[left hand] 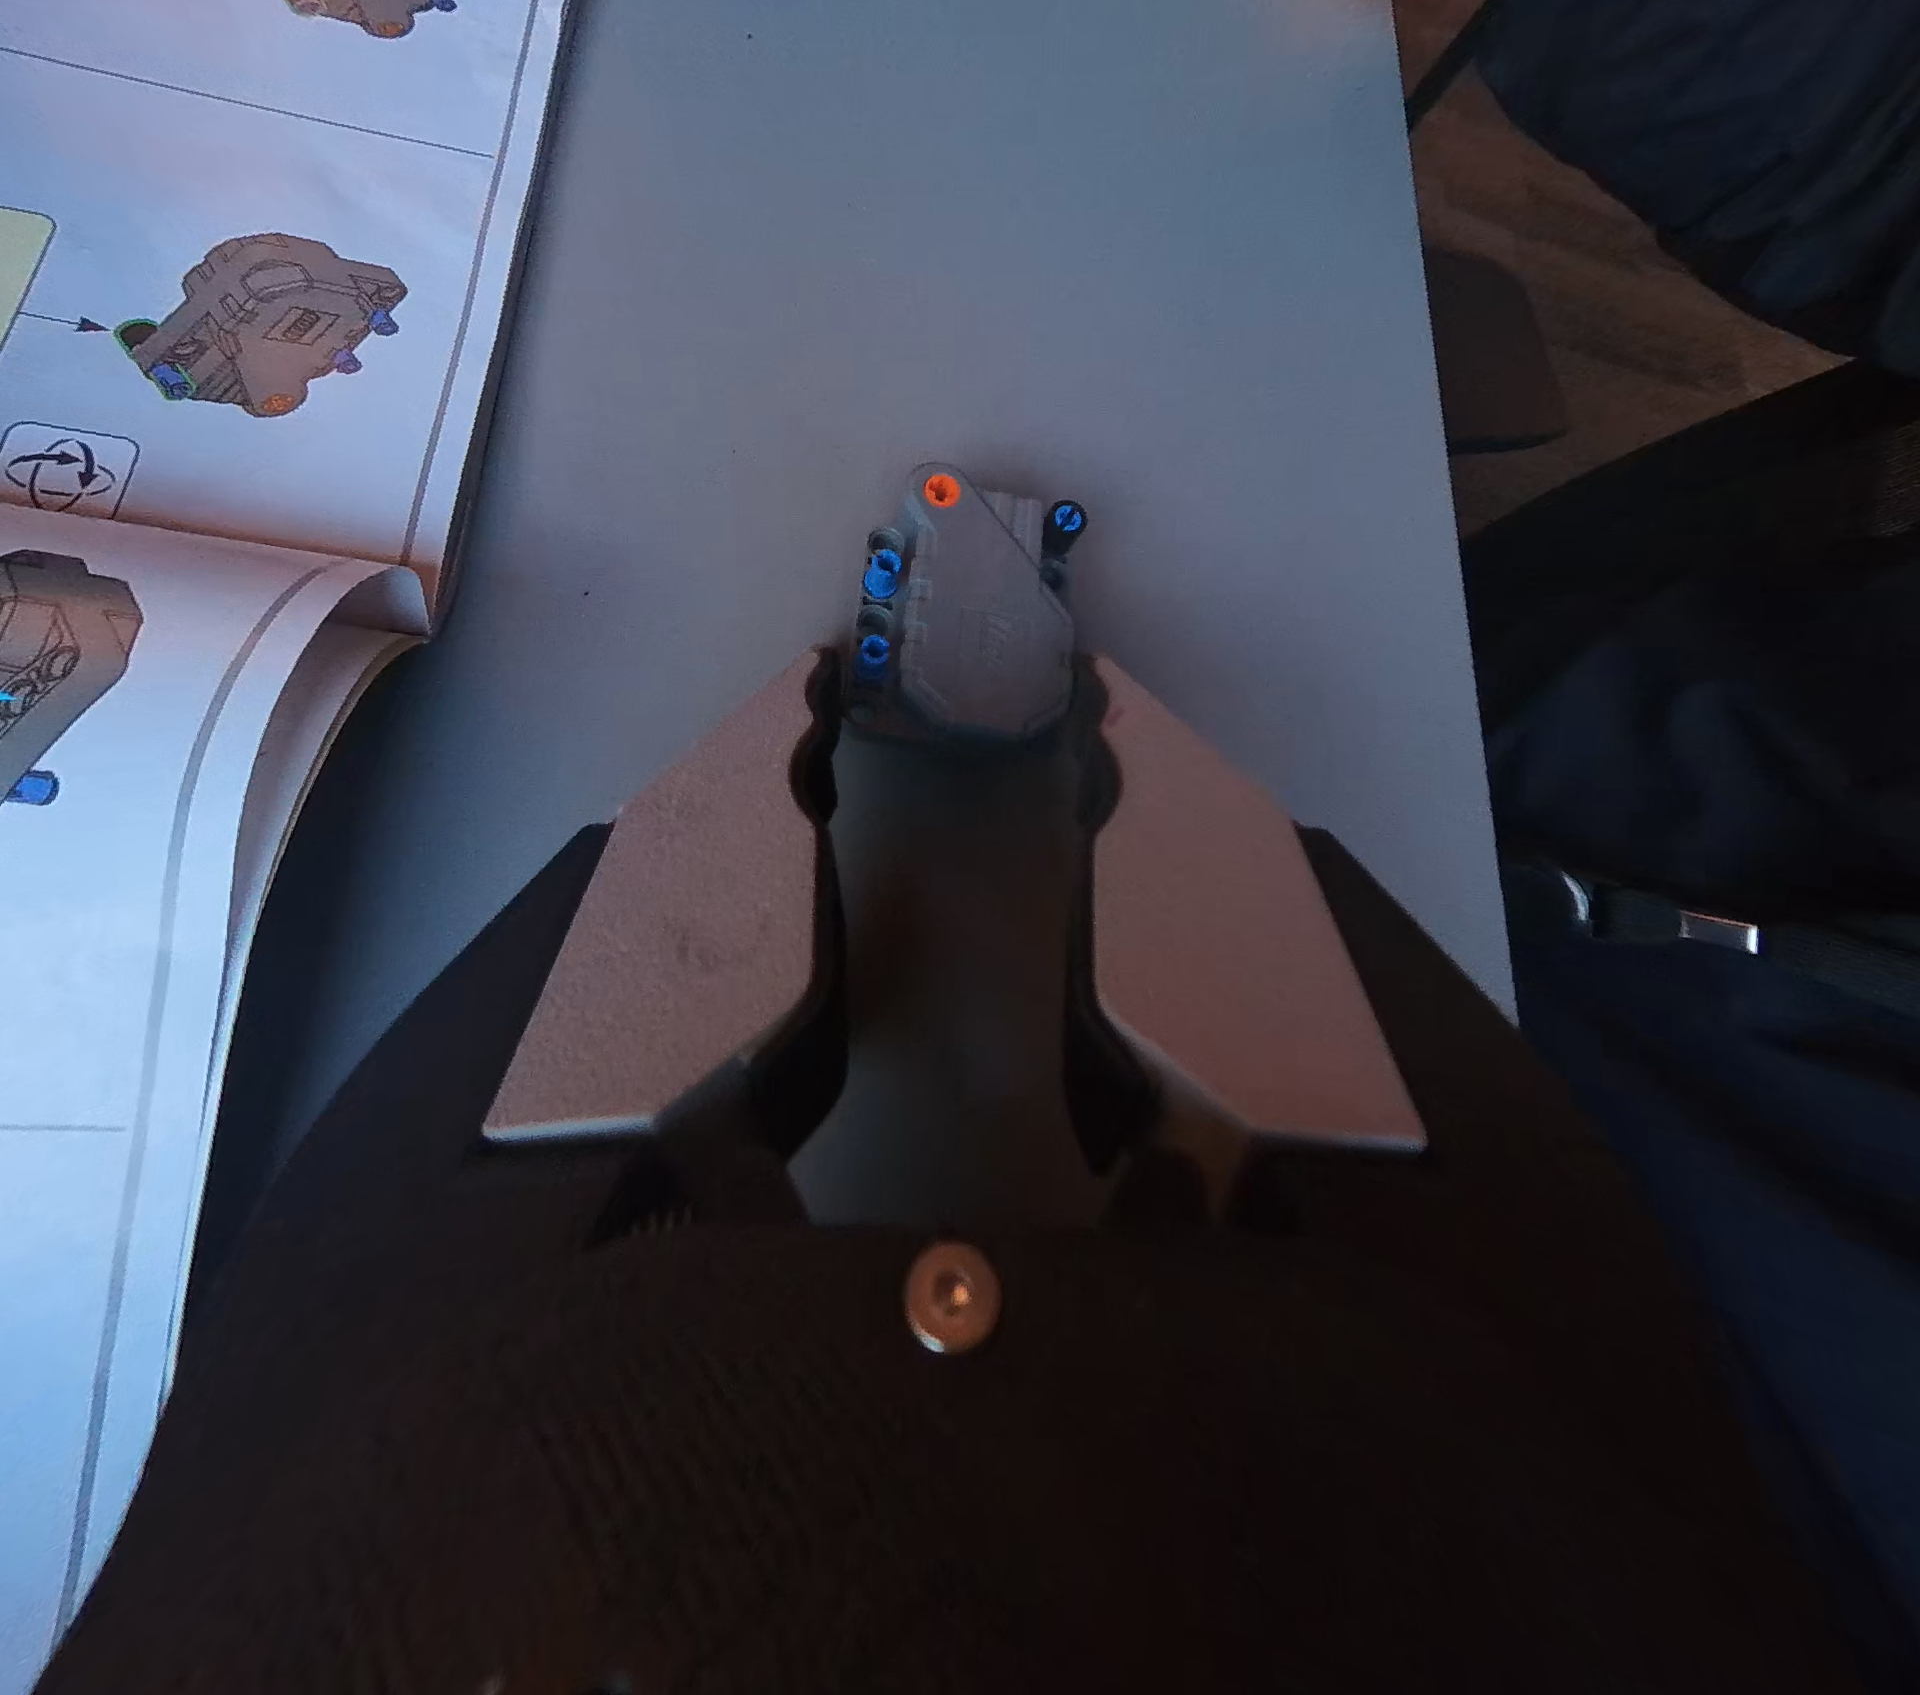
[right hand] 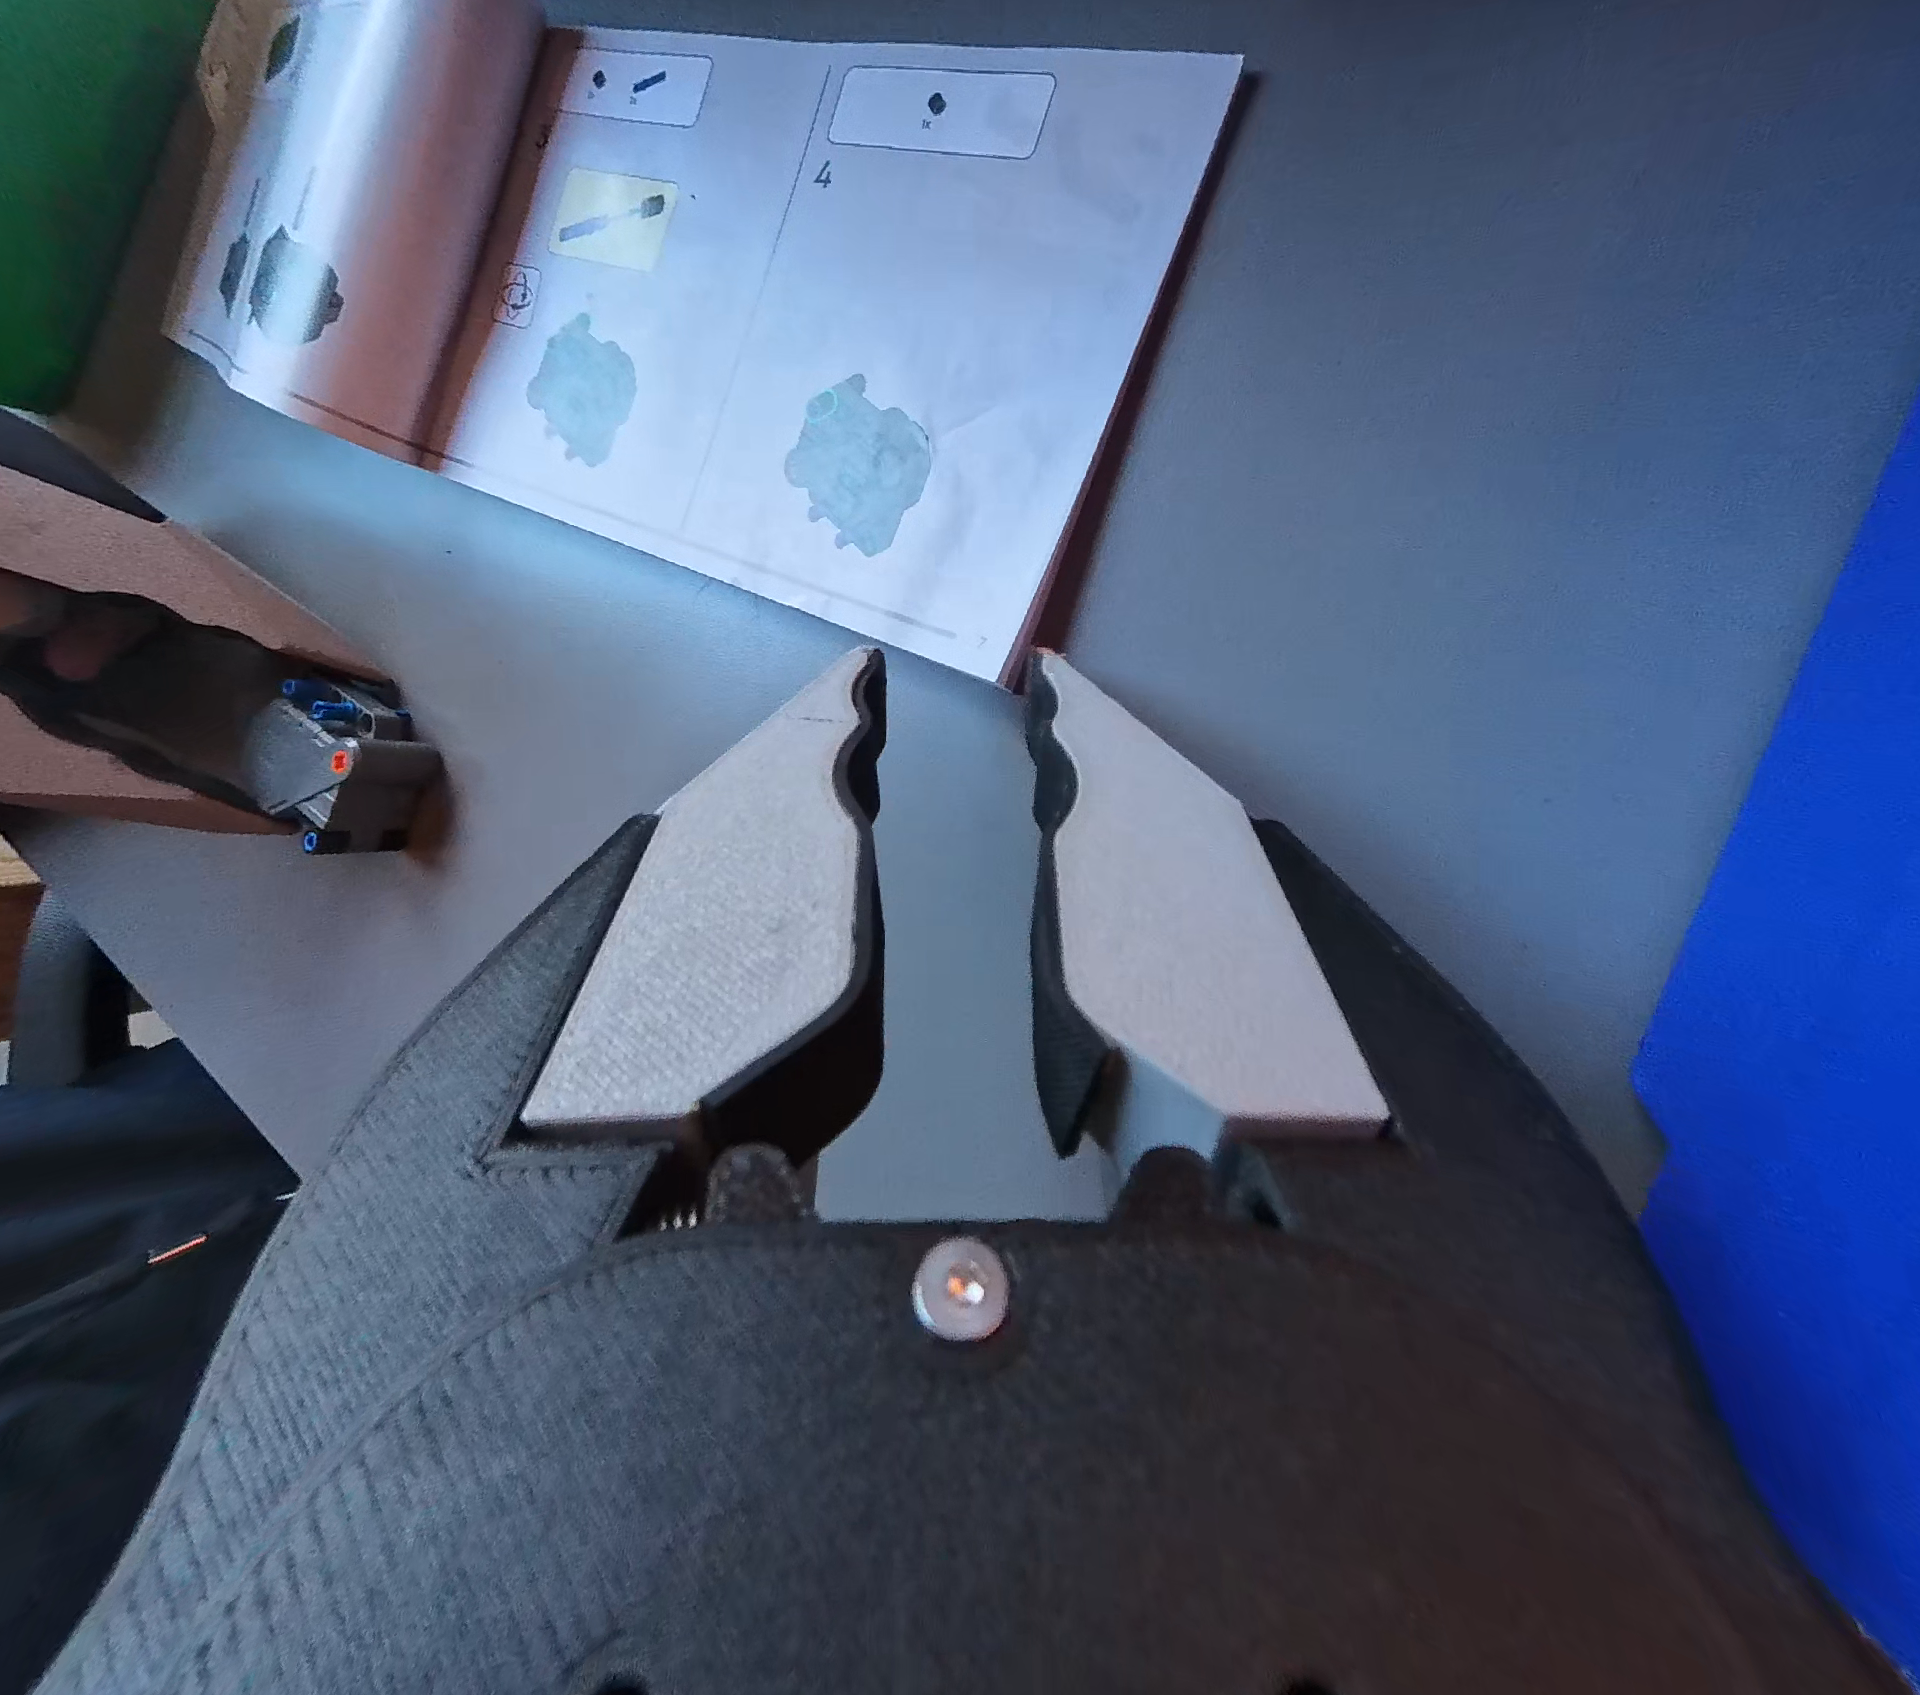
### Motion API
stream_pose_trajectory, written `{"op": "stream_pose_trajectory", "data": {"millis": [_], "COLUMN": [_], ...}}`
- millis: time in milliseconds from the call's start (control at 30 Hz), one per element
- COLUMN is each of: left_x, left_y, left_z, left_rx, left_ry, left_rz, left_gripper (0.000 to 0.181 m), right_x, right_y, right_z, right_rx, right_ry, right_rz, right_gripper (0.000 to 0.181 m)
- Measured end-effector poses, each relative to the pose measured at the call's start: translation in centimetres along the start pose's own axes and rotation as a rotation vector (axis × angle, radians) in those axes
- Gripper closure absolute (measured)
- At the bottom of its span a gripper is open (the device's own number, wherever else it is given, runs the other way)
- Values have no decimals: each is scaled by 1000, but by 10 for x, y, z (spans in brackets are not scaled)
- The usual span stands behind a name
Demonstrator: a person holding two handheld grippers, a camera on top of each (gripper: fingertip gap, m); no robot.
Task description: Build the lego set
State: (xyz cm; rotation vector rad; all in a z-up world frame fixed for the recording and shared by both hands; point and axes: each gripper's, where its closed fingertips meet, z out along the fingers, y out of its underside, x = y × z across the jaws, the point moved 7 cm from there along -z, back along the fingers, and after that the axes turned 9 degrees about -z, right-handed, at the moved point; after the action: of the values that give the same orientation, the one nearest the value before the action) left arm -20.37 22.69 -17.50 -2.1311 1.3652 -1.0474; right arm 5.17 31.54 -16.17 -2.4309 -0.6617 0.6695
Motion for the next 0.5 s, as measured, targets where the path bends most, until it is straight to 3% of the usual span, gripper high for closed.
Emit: {"op": "stream_pose_trajectory", "data": {"millis": [500], "left_x": [0], "left_y": [0], "left_z": [0], "left_rx": [0], "left_ry": [-1], "left_rz": [1], "left_gripper": [139], "right_x": [-3], "right_y": [1], "right_z": [3], "right_rx": [-7], "right_ry": [-21], "right_rz": [0], "right_gripper": [156]}}
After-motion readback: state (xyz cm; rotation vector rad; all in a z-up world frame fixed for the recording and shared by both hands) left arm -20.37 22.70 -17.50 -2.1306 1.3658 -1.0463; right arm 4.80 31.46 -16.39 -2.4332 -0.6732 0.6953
